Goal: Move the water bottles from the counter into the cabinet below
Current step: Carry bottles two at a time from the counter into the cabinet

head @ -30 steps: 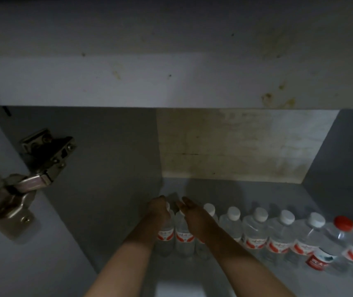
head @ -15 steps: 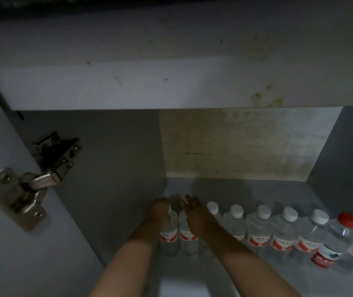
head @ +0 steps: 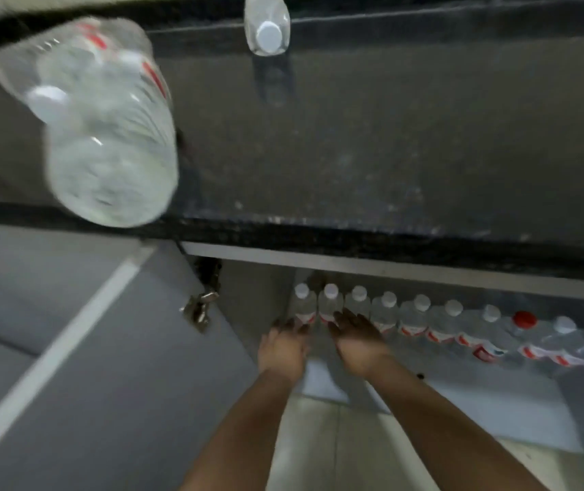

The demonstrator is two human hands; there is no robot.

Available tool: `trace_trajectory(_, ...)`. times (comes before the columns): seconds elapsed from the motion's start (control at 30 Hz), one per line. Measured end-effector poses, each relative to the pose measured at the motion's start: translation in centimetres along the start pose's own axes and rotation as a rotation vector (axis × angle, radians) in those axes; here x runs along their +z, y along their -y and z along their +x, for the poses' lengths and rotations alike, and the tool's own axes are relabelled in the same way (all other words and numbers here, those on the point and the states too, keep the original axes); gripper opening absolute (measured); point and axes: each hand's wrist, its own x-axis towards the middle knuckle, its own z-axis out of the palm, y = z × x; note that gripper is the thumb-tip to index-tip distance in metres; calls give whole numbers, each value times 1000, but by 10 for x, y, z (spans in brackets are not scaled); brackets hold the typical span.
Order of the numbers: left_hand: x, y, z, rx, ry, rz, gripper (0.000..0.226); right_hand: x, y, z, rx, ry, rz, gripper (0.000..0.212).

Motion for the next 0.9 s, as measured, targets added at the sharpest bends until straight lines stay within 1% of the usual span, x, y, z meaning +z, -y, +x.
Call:
trace_trajectory(0.07,-26,-6,-55,-38,60,-16,48,-18,14,-40,19,19,55,45)
trace_trajectory(0.13,-59,-13,-107,-61,94,-33,47,-40,28,-80,4,82,6,47)
trace_trajectory(0.17,-78,-17,-132,-68,96,-31,48,-55,36,-102,3,107,-14,48)
trace_trajectory(0.23,-113,-24,-179,-84,80,-18,48,-89,52,-143,16,105,-23,48)
trace_trajectory(0.37,-177,-29,-254,-91,37,-1,49,-155,85,-211,30,11,0,48)
trace_trajectory(0.47,-221,-26,-295,-82,-27,20,50,-193,109,-243,24,-106,5,50)
trace_trajectory(0.7,-295,2,-358,-144,-237,-32,50,-276,157,-287,6,-339,9,48)
trace_trajectory(0.77,-310,12,-364,-169,-280,-63,50,-296,163,-291,8,-394,0,48)
trace_trajectory(0.9,-340,27,-351,-192,-348,-98,50,-334,162,-282,49,-443,4,48)
